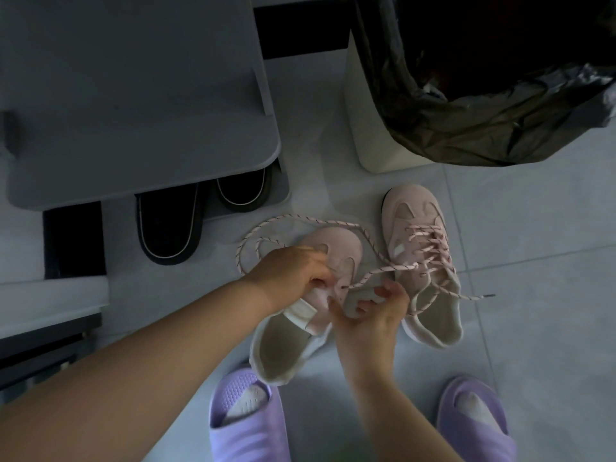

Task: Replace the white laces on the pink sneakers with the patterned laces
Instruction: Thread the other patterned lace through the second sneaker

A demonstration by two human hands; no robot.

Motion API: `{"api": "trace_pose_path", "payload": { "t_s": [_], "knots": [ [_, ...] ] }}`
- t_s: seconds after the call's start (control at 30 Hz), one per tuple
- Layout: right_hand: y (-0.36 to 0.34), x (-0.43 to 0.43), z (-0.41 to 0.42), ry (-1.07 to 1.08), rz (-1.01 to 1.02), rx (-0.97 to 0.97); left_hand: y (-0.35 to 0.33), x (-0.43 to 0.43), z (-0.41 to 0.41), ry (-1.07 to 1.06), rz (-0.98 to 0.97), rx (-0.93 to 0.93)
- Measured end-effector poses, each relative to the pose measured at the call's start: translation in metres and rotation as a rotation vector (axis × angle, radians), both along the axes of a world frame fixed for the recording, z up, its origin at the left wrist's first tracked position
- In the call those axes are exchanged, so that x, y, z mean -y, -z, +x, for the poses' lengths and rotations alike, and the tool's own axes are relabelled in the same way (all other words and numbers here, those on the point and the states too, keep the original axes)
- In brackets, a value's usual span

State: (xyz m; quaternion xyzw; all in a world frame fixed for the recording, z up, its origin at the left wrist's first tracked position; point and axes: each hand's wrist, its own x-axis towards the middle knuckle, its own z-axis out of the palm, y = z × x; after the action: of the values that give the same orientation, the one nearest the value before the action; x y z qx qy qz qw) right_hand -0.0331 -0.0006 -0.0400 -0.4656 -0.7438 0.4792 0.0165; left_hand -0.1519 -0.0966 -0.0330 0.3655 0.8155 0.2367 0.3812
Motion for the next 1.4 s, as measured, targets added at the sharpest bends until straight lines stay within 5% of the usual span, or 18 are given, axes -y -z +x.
{"api": "trace_pose_path", "payload": {
  "t_s": [0.2, 0.77, 1.07, 1.4],
  "knots": [
    [-0.002, -0.001, 0.004, -0.381, 0.247, -0.078, 0.009, 0.005, 0.006, -0.179, 0.121, -0.016],
    [0.002, -0.01, -0.002, -0.222, 0.104, 0.02, 0.027, 0.009, 0.013, 0.089, 0.197, -0.337],
    [-0.001, -0.003, -0.006, -0.262, 0.14, 0.035, 0.026, 0.004, 0.033, -0.318, 0.099, 0.027],
    [-0.005, -0.03, -0.019, -0.688, 0.234, 0.164, 0.03, 0.008, 0.039, -0.037, 0.129, -0.33]
  ]
}}
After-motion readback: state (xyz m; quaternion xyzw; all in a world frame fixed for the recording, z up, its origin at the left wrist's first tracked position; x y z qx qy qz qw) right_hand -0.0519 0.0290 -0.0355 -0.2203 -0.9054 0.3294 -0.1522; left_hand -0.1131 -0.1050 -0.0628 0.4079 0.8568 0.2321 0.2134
